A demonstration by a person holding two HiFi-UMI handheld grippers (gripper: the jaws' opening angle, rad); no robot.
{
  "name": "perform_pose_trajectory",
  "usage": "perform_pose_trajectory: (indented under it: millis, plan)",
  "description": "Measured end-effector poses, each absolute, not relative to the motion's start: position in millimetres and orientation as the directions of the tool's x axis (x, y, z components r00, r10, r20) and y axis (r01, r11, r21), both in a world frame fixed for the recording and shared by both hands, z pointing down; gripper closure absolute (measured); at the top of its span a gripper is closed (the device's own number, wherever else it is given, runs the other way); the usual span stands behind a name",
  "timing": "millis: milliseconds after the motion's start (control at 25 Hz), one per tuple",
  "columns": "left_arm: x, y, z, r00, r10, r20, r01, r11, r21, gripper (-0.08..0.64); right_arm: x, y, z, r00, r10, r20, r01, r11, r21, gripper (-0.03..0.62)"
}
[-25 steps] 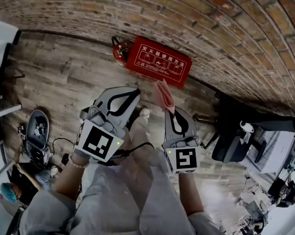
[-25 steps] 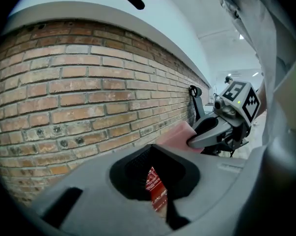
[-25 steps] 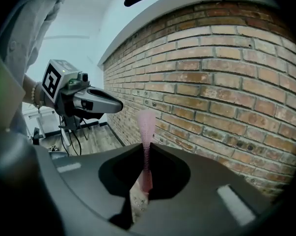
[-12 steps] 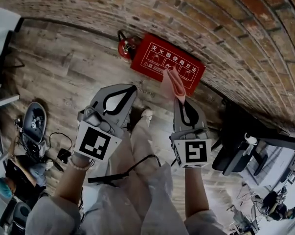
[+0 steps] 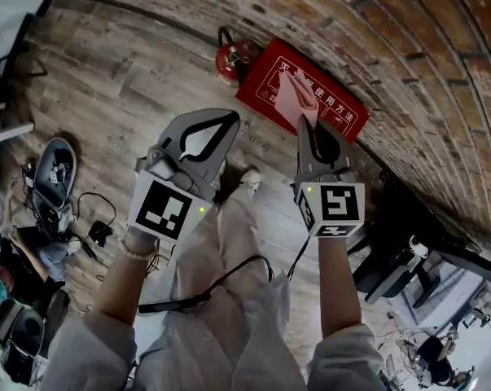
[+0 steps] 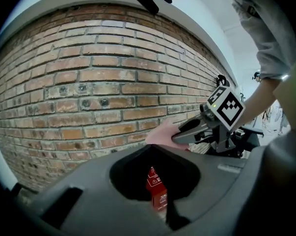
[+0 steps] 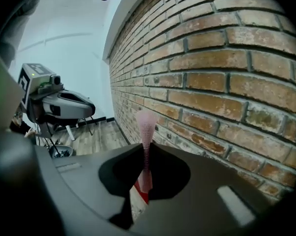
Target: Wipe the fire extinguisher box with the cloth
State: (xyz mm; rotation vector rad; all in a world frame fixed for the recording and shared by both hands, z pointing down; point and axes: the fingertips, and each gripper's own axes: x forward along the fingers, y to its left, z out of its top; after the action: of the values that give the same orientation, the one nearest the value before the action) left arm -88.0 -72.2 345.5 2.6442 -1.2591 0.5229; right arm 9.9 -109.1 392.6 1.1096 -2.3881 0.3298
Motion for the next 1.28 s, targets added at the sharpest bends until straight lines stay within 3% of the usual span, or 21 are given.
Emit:
perform_pose_trajectory:
  millis: [360, 1280]
  plan:
    - [-92, -77, 369, 0.565, -0.731, 0.383, -0.797, -0.604, 0.024, 0.563, -17, -148, 455, -0.588, -0.579, 0.565, -0.751, 0.651, -0.114, 0.571]
    - [-121, -99, 420, 0.490, -0.756, 0.434, -0.845, -0.534, 0.025, 0.563, -69, -211, 562, -0.532, -0.495, 0.687, -0.691, 0.722, -0.015, 0.571]
